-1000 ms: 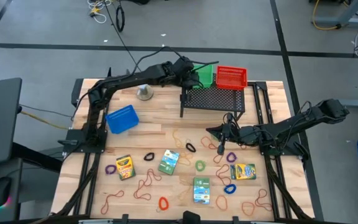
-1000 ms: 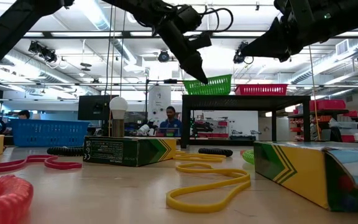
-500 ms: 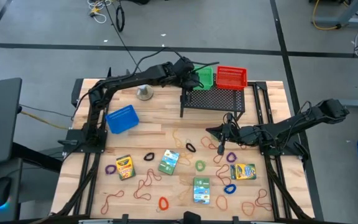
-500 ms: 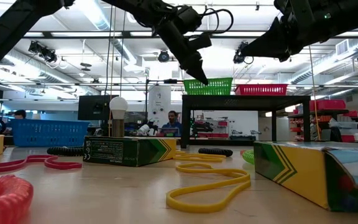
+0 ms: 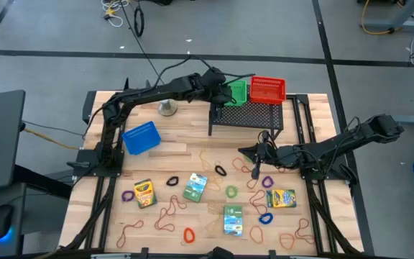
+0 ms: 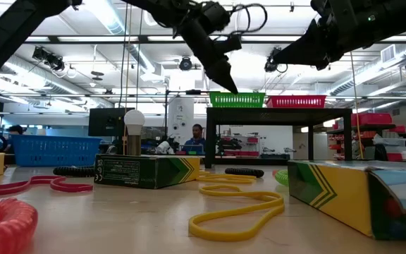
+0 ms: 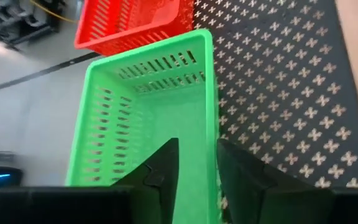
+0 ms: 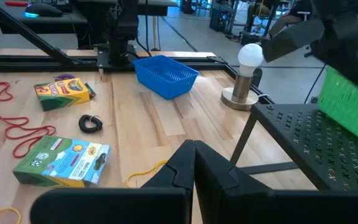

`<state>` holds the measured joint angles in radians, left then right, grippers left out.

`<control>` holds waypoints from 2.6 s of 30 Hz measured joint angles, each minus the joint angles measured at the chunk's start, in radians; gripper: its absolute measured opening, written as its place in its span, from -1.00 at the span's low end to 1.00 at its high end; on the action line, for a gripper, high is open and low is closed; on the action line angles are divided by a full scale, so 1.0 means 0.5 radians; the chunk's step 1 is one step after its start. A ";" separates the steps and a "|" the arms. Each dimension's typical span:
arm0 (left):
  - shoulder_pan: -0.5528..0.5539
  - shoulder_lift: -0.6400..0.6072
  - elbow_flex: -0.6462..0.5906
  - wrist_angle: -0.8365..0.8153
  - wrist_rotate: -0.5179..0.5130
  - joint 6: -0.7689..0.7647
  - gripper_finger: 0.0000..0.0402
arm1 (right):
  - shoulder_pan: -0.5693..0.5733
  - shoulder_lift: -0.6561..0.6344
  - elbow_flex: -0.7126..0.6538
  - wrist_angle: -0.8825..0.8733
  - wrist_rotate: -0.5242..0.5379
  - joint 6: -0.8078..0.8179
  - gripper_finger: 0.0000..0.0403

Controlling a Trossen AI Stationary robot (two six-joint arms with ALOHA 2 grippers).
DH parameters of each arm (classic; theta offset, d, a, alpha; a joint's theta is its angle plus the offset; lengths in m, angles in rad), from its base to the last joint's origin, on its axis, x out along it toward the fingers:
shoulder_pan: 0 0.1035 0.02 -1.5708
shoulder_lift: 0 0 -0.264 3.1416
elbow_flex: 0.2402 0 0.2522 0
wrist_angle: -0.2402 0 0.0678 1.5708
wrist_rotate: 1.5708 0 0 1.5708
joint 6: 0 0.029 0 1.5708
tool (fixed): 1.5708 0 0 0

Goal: Pick & Place Office Desk Supplies
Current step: Put the green bin on the shelf

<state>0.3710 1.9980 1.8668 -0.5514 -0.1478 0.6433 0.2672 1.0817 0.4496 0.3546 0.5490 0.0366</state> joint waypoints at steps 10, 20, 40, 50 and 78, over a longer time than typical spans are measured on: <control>0.059 -0.296 0.045 -0.292 0.014 -0.228 -0.40 | 0.001 0.000 0.000 0.001 -0.016 0.000 -0.94; 0.330 -0.335 -0.256 -0.494 0.229 -0.570 -0.94 | 0.001 0.000 0.000 0.000 -0.024 0.000 -0.94; 0.305 -0.335 -0.370 -0.156 0.335 -0.586 -0.97 | 0.001 0.000 0.000 0.001 -0.029 0.003 -0.94; 0.273 -0.335 -0.370 -0.107 0.388 -0.639 -0.97 | 0.000 0.000 0.000 0.001 -0.029 0.008 -0.94; 0.301 -0.235 -0.246 -0.399 0.413 -0.707 -0.97 | 0.000 0.000 0.000 0.001 -0.023 0.001 -0.94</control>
<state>0.5213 1.8804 1.7439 -0.7509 0.0586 0.2896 0.2672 1.0817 0.4496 0.3550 0.5377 0.0372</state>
